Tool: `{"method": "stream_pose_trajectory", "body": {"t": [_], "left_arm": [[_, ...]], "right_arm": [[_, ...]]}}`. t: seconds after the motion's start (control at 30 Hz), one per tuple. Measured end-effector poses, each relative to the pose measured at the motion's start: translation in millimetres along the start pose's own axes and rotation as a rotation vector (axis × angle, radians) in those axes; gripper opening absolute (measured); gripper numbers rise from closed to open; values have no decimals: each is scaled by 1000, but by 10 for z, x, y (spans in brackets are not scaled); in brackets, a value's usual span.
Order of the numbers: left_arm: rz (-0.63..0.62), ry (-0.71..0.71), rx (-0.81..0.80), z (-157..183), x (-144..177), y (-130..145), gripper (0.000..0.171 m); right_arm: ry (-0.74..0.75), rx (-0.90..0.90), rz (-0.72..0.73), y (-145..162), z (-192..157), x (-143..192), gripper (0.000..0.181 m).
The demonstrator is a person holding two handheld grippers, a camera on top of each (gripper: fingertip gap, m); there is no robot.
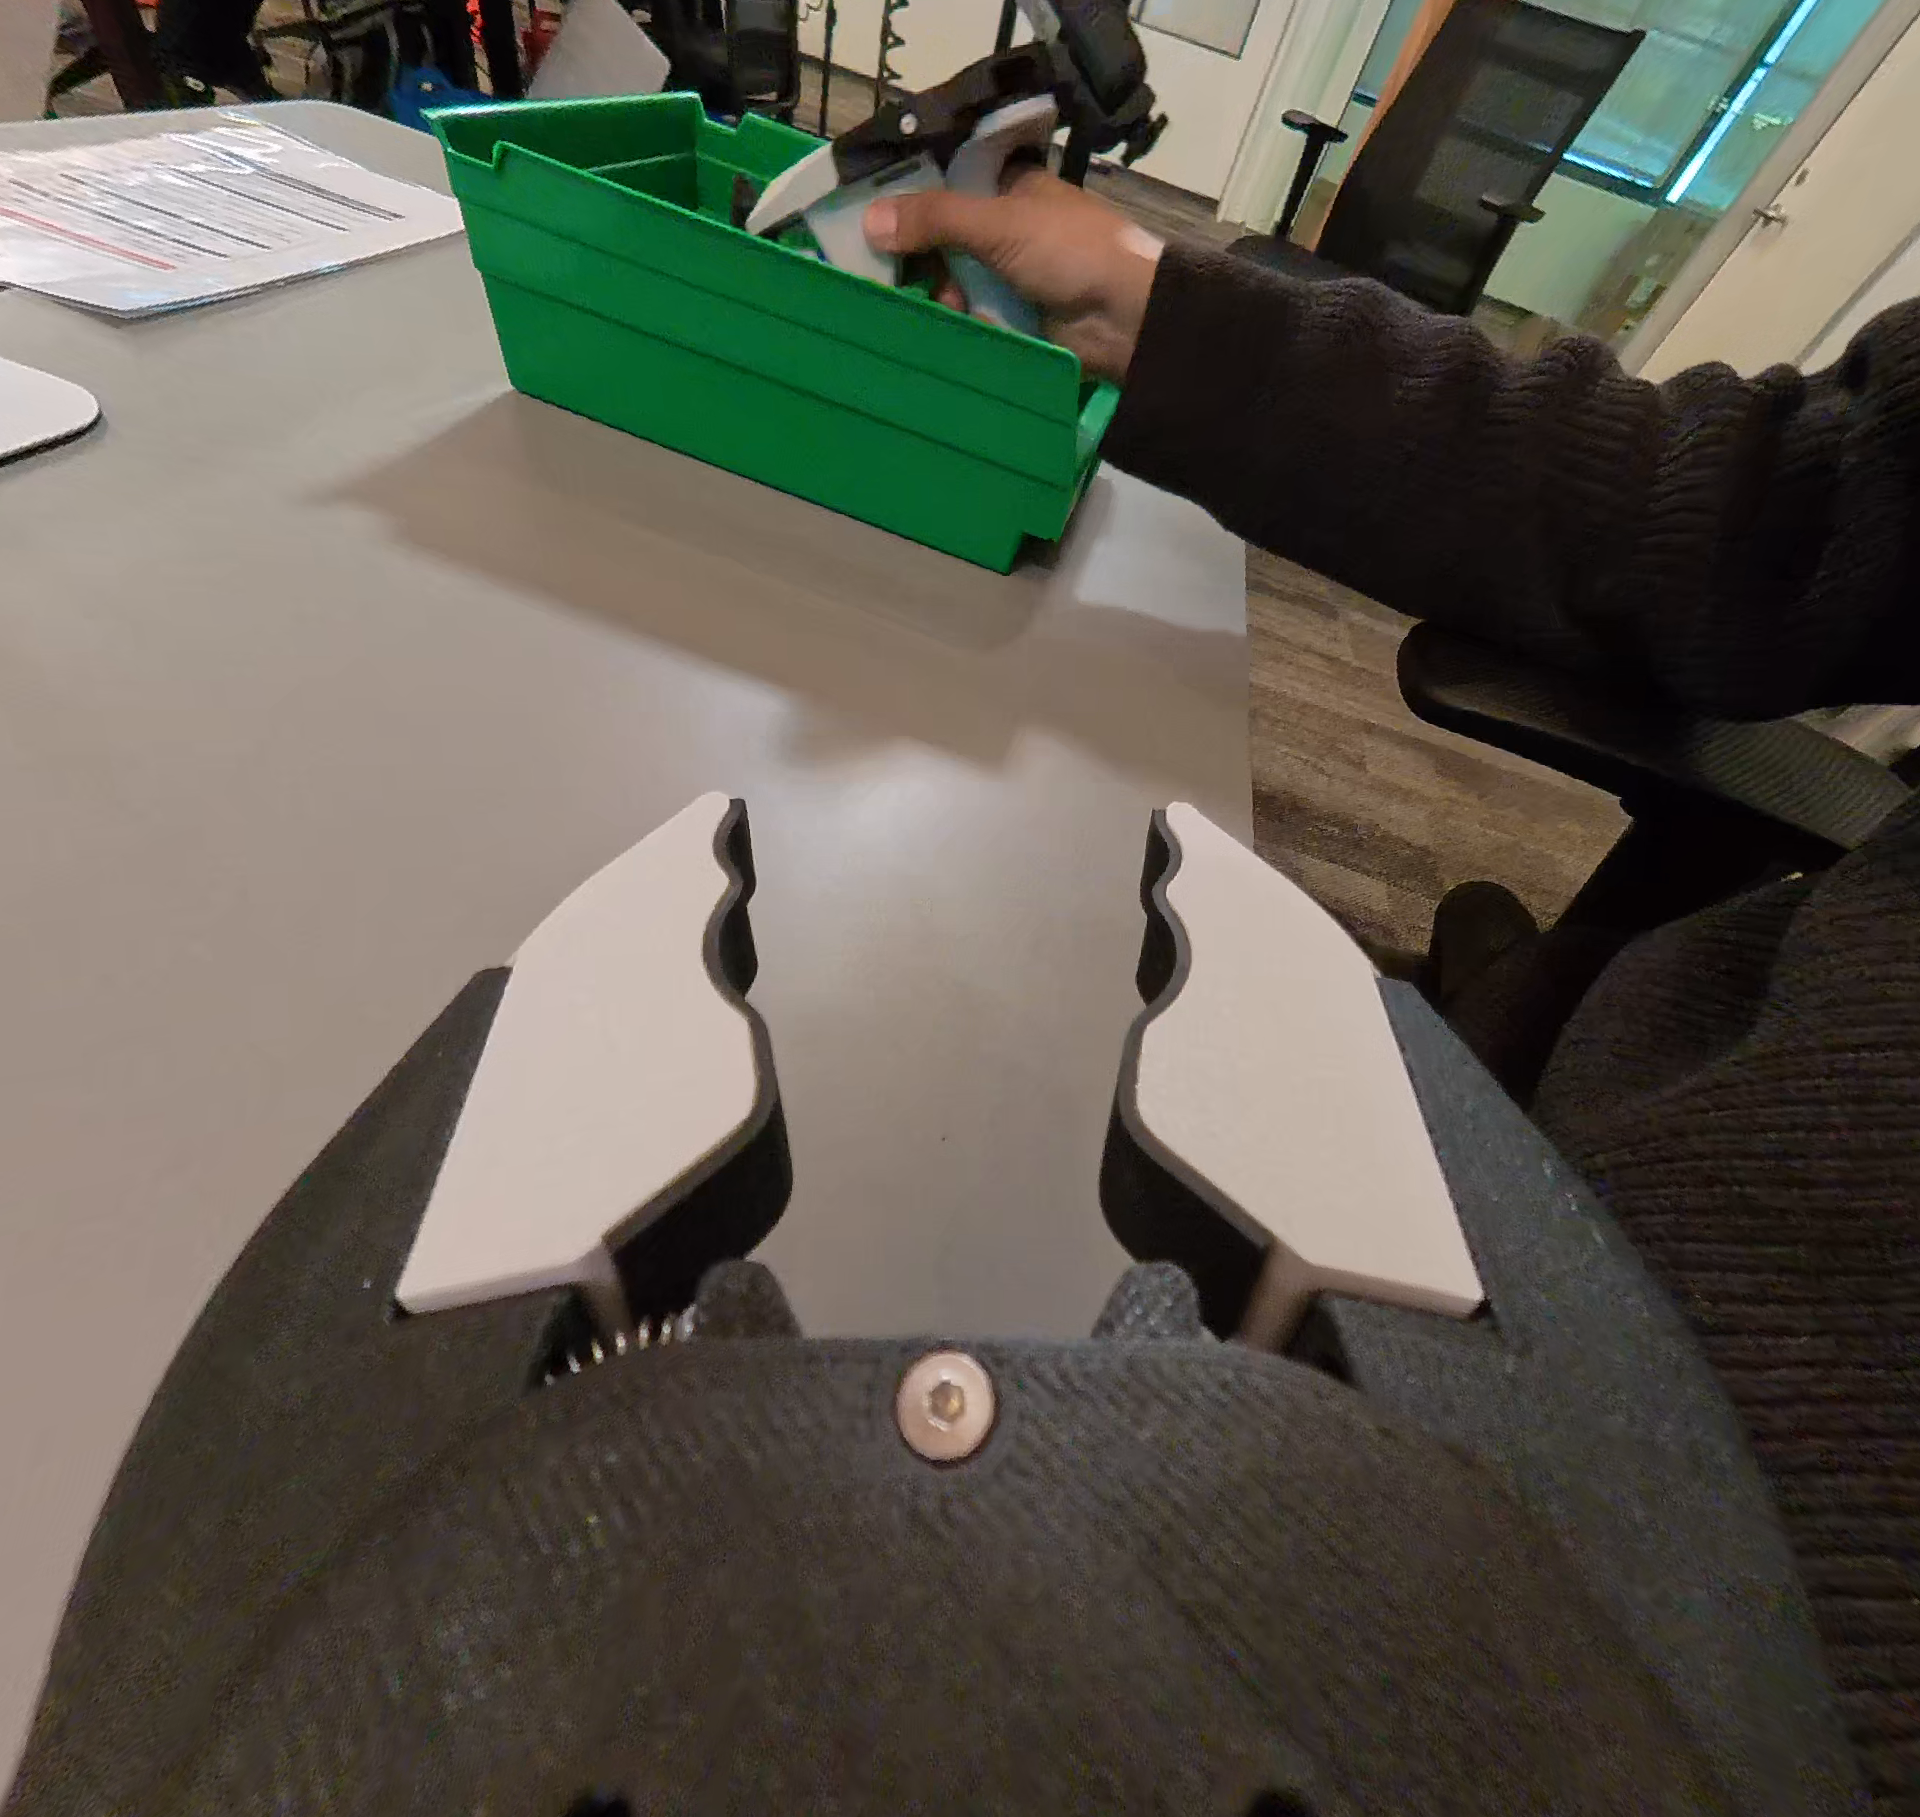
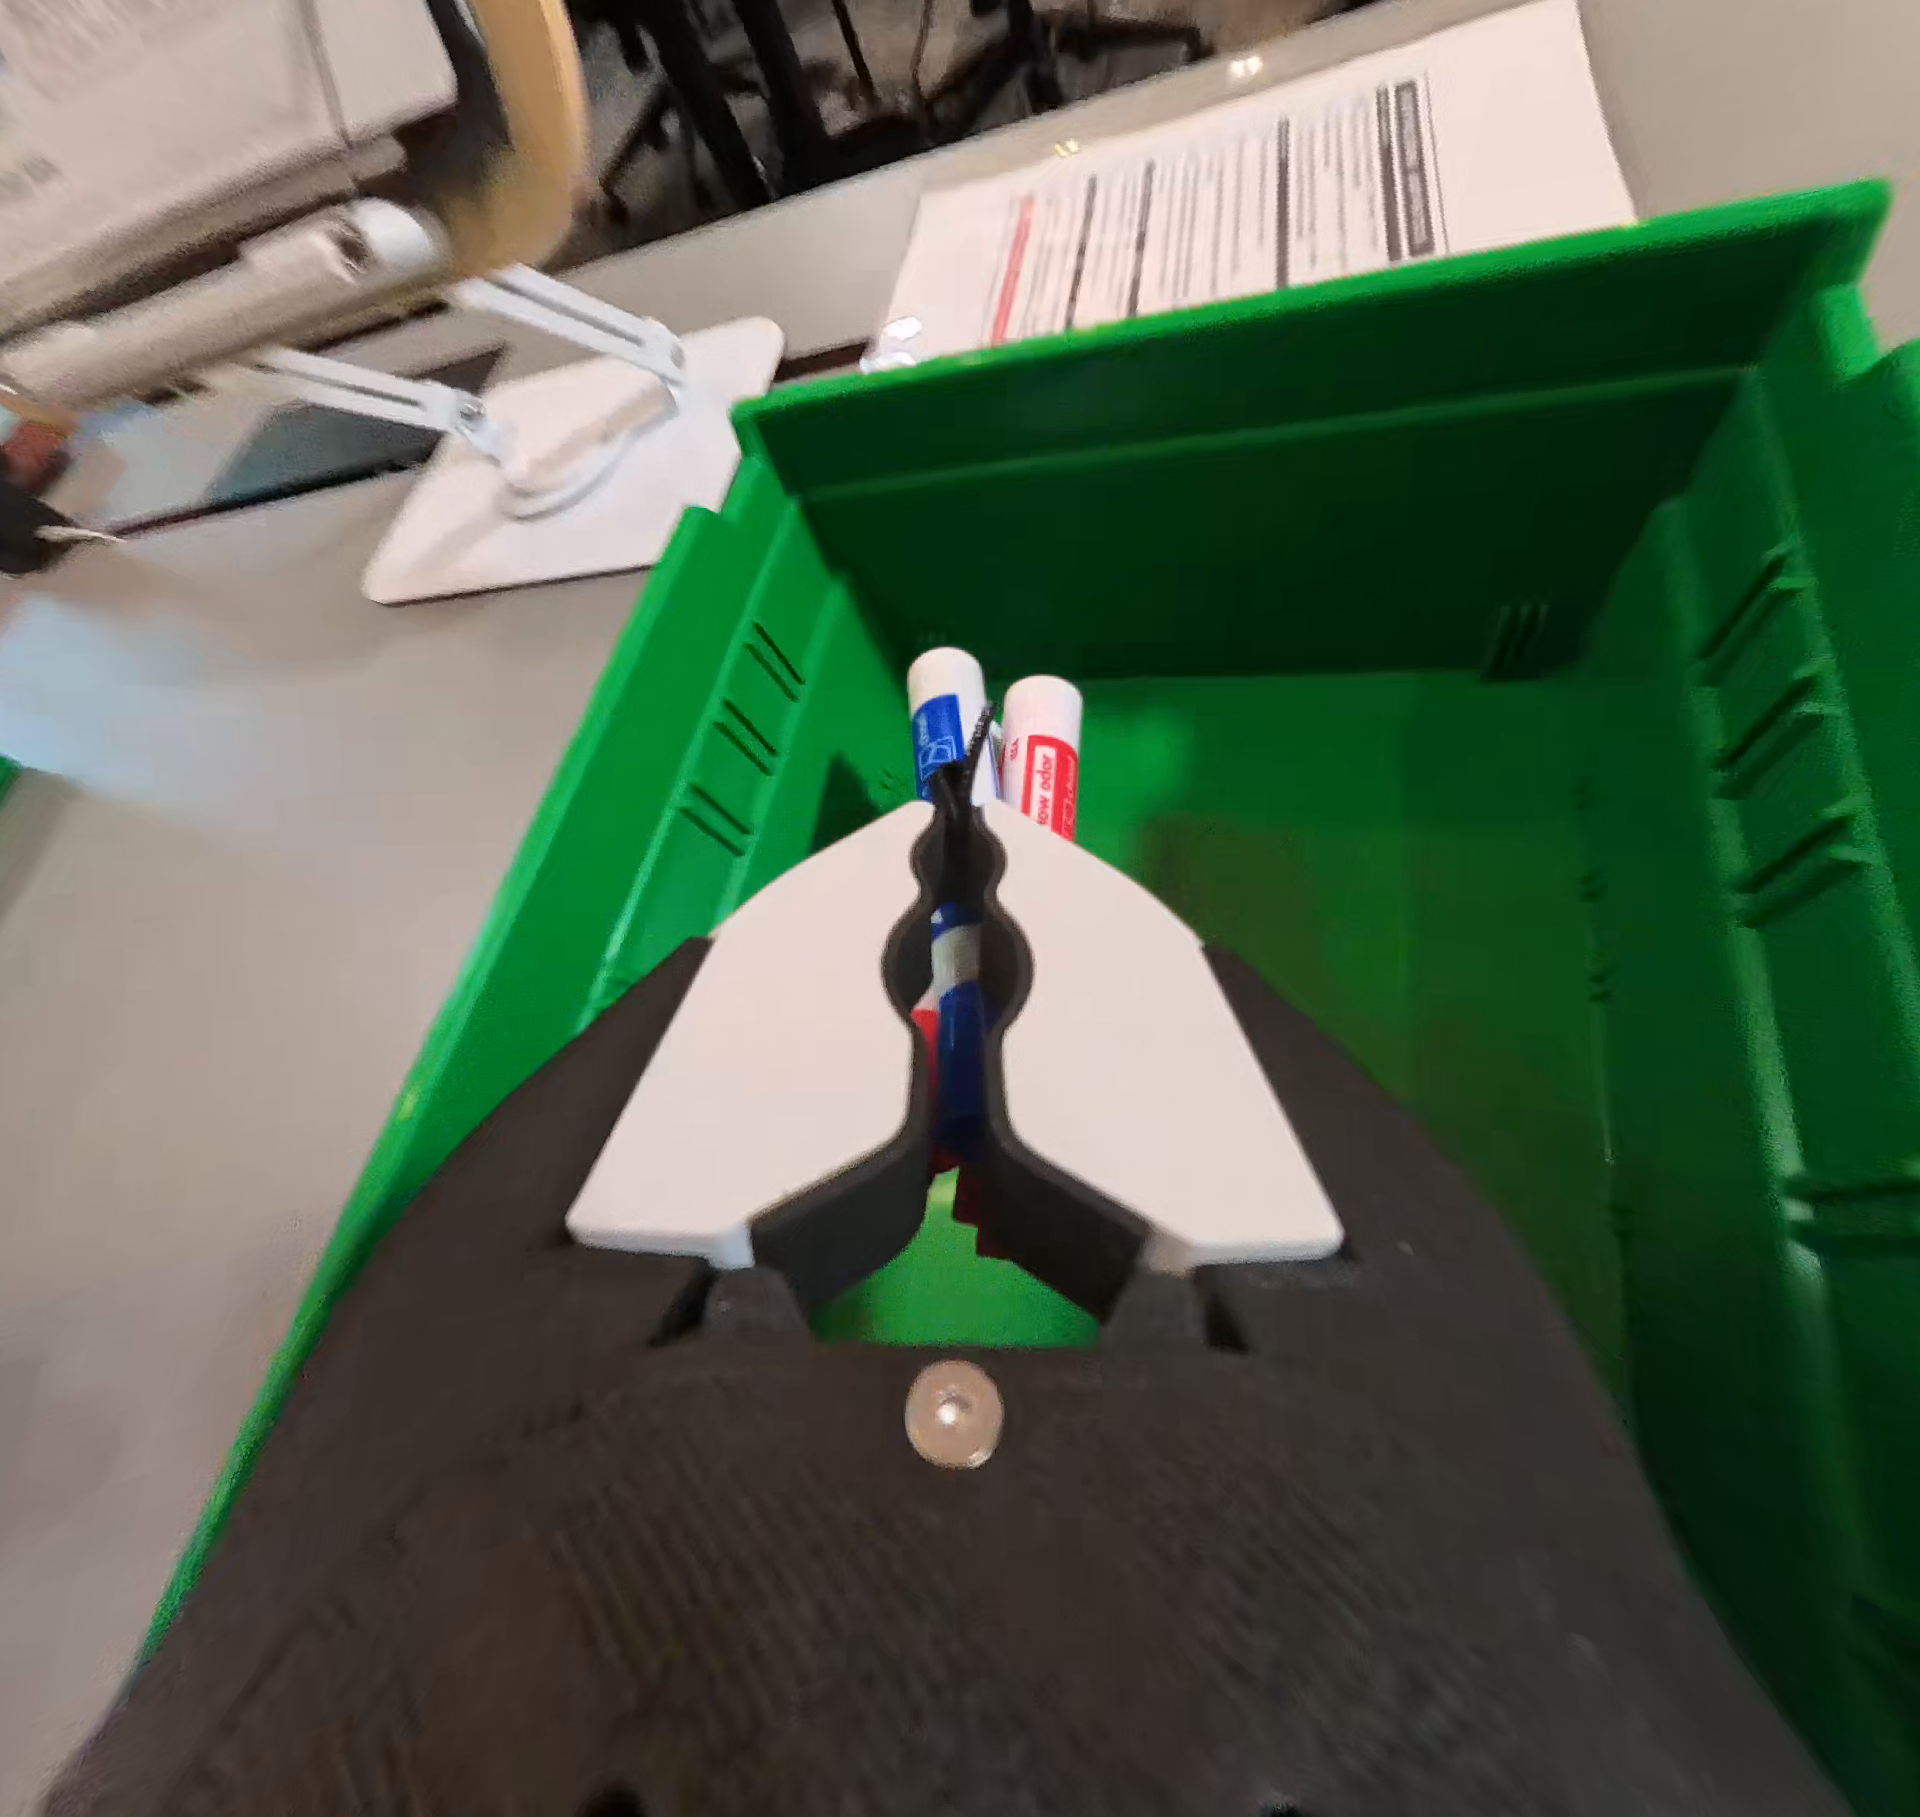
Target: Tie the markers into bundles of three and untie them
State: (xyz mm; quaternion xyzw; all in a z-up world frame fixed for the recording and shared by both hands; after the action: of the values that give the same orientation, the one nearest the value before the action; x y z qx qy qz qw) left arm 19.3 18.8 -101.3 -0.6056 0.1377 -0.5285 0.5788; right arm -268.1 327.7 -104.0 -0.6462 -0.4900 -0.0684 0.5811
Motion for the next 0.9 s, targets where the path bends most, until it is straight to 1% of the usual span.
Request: {"method": "stream_pose_trajectory", "body": {"t": [0.07, 0.2, 0.37, 0.47, 0.5, 0.53, 0.57, 0.67, 0.83, 0.9], "left_arm": [[-5, -1, 3, -2, -15, 10, 73], [-25, 3, 10, -3, -55, 40, 74], [-40, -1, 3, 10, -85, 57, 74], [-47, -1, 4, 11, -98, 67, 74], [-51, -1, 5, 11, -105, 72, 74], [-55, 0, 5, 10, -112, 78, 74], [-60, 0, 5, 10, -119, 83, 74], [-71, 1, 0, 21, -136, 96, 75], [-80, 1, -3, 24, -147, 104, 75], [-82, 1, -3, 23, -149, 107, 75]], "right_arm": [[42, 6, -15, -1, 2, -133, 4], [20, -24, 1, -28, -40, -269, 4], [50, 2, -13, 19, -46, -372, 5], [35, -7, -50, 62, -28, -401, 6], [28, -10, -63, 79, -23, -411, 8], [15, -11, -69, 90, -26, -417, 14], [5, -14, -73, 95, -28, -413, 18], [-14, -15, -66, 83, -29, -369, 20], [-105, -67, -49, 34, -58, -207, 43], [-120, -76, -19, 3, -51, -94, 44]]}}
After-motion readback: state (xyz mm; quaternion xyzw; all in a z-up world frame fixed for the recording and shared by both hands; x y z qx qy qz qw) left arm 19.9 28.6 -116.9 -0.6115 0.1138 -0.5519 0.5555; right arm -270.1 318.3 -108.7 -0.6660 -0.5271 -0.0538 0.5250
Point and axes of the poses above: each gripper's, where its closed fingertips meet, x back along the fingers, y out of its underside, z = x × y across the jaws, the point moved 5 cm from there along x, back along the fingers, and after that the axes turned 14 degrees about -z, right-handed, at the moved point
